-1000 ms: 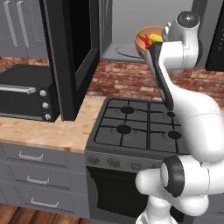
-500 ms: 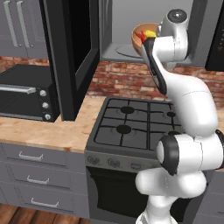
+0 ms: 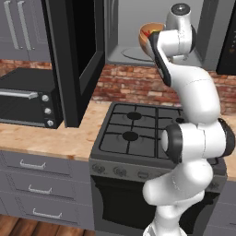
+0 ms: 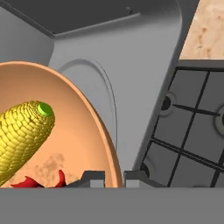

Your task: Place the bowl containing the fish and corn in the microwave. Close the microwave door and press the start button to microwave the meal.

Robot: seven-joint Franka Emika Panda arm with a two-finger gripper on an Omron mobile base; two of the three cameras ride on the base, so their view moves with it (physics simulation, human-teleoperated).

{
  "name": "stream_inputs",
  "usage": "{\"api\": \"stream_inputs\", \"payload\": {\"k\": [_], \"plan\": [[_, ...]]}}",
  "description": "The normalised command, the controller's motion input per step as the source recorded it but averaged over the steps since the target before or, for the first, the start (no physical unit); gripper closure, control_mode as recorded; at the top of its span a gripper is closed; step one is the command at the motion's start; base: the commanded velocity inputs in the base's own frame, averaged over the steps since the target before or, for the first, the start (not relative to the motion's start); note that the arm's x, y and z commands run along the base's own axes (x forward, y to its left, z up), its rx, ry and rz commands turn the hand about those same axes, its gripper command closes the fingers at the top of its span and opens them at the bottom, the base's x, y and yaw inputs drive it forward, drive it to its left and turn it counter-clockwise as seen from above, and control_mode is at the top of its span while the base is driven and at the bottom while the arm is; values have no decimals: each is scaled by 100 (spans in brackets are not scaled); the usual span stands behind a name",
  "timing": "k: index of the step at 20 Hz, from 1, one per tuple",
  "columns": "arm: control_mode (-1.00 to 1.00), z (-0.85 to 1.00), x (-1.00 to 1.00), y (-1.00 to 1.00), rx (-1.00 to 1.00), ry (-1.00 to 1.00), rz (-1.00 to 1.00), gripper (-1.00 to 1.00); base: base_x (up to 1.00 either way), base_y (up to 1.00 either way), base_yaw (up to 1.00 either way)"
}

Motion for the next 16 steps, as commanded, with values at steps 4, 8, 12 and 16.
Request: {"api": "stream_inputs", "payload": {"k": [4,8,12,16], "plan": [[-100,-1,42,0,-1,11,-6,100,0,0,0],[-100,-14,48,0,-3,14,-5,100,0,0,0],[-100,-19,51,0,-4,13,-3,-100,0,0,0],[-100,-16,45,0,-7,11,-3,-100,0,0,0]]}}
